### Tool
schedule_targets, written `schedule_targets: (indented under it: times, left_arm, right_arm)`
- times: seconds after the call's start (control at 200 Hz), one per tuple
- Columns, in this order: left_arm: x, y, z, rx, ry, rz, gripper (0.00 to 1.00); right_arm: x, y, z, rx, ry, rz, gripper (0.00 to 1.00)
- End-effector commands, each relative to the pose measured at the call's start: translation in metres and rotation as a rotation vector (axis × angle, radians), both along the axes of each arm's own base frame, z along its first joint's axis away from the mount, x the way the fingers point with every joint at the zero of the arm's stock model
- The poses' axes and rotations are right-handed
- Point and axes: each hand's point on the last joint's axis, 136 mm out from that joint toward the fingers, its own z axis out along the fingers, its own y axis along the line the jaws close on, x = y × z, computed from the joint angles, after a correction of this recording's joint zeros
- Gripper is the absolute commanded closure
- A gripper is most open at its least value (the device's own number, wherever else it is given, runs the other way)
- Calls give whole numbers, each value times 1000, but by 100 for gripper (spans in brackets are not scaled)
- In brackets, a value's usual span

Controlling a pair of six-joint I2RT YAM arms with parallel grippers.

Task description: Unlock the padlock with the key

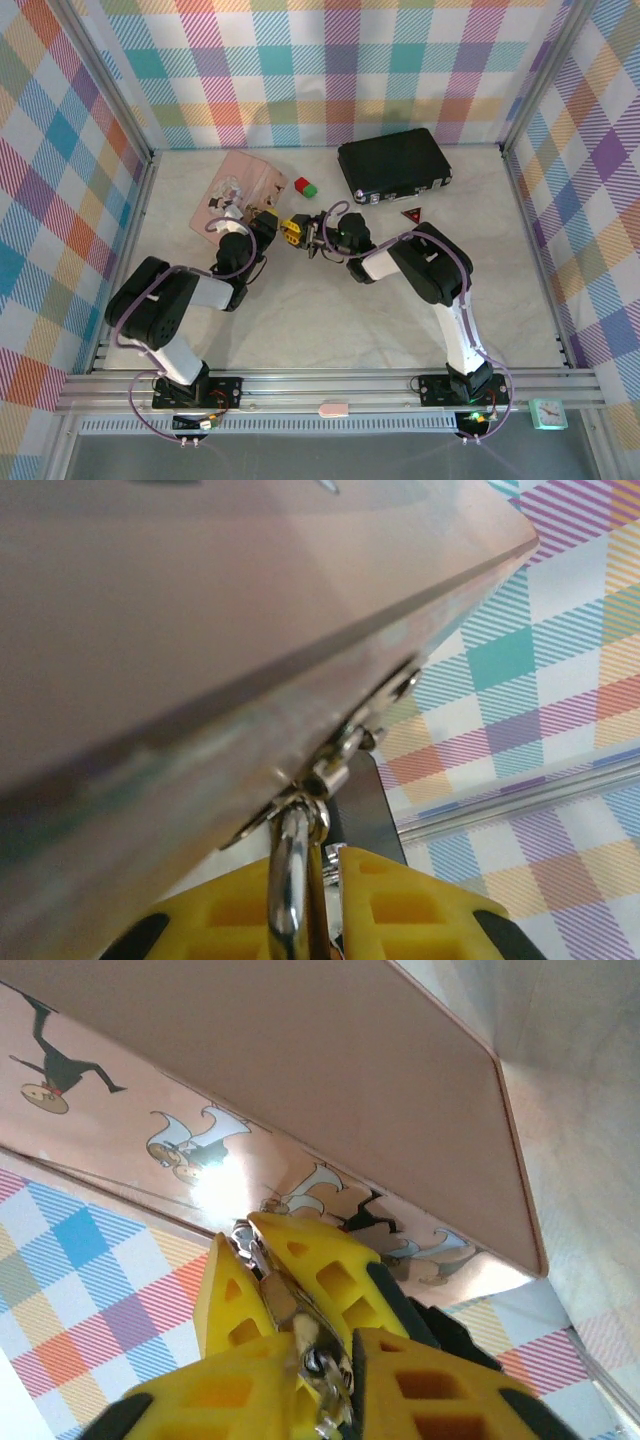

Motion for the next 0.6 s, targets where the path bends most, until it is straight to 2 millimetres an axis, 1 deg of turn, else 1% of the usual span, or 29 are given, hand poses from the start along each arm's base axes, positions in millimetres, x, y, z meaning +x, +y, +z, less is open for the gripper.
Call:
schedule_targets:
  times: [0.0, 0.12, 0.255, 0.335, 0.415, 0.485, 0.595]
  left_arm:
    - [-18, -24, -6, 31, 91, -108, 100]
    - [-18, -18, -6, 49, 144, -72, 100]
    - [-20, -9, -3, 80, 180, -21, 100]
    - [-21, -5, 1, 98, 194, -2, 100]
    - [-22, -3, 4, 124, 204, 1, 100]
    - [-22, -2, 5, 138, 209, 3, 100]
    - [-23, -4, 5, 157, 231, -11, 100]
  right_arm:
    - [11, -15, 47, 103, -159, -64, 67]
    - [8, -14, 42, 75, -191, -56, 58]
    - [1, -16, 25, 7, -218, -37, 54]
    - [-10, -19, 7, -90, -260, -4, 53]
    - [-18, -28, -12, -204, -308, 19, 53]
    - [-27, -35, -22, -297, -368, 64, 53]
    - [-47, -35, -31, -464, -513, 209, 55]
